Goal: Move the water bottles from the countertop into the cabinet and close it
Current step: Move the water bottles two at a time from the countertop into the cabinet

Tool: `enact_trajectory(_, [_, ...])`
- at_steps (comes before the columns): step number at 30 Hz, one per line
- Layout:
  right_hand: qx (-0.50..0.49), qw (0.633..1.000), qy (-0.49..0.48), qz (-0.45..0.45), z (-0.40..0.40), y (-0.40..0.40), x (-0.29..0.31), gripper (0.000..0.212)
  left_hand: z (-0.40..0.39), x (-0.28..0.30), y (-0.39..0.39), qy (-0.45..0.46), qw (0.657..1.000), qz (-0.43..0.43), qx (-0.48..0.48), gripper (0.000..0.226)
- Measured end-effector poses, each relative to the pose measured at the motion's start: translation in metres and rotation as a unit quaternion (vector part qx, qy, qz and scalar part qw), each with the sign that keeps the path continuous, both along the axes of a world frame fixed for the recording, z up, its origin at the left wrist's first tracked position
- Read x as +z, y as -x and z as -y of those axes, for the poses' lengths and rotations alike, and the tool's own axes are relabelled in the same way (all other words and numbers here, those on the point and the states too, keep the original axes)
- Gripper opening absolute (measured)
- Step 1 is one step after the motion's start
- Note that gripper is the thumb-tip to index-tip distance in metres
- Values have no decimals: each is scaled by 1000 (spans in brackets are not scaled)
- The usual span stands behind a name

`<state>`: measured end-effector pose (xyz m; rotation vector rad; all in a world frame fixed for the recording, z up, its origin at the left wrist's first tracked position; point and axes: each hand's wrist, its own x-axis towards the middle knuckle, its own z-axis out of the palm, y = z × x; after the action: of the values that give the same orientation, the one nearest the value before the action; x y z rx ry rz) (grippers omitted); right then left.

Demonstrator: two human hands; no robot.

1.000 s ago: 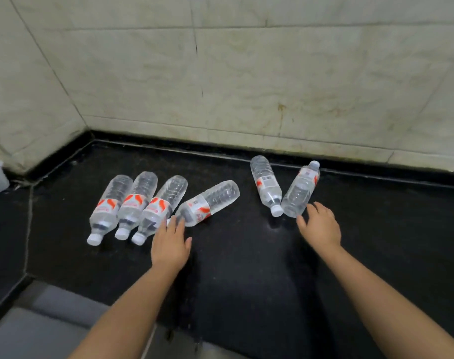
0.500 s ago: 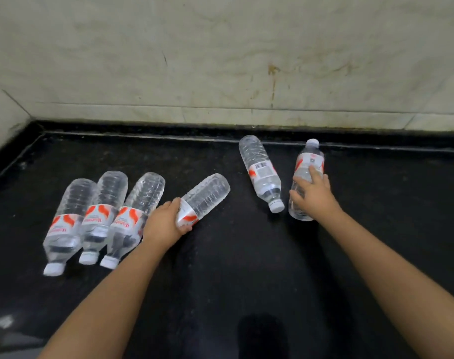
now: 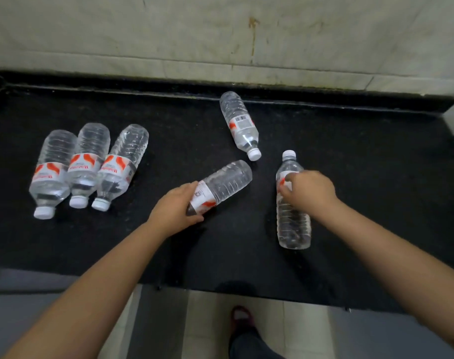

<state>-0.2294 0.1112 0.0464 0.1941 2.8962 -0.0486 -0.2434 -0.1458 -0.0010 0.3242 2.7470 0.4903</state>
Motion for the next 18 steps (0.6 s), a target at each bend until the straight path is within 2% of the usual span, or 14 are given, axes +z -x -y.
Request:
enact_trajectory(2, [-39, 998, -5, -38, -3, 29, 1, 40, 13, 0, -9, 3, 999, -2, 44, 87])
enact_trajectory(4, [-88, 996, -5, -5, -4, 61, -1, 48, 25, 0, -16, 13, 995, 12, 95, 83])
enact_trajectory(7, [-131, 987, -2, 97, -1, 94, -12, 51, 31, -2, -26, -13, 987, 46, 154, 60])
enact_trajectory(9, [-138, 983, -23, 123, 2, 104, -19, 46, 28, -5, -28, -34, 983, 38, 176, 41])
enact_trajectory(13, [-147, 983, -27, 104, 5, 106, -21, 39, 22, -5, -30, -73, 968, 33, 236, 29])
enact_trajectory(18, [-88, 995, 50, -5, 11, 84, 7, 36, 11, 19, -45, -82, 976, -38, 196, 30])
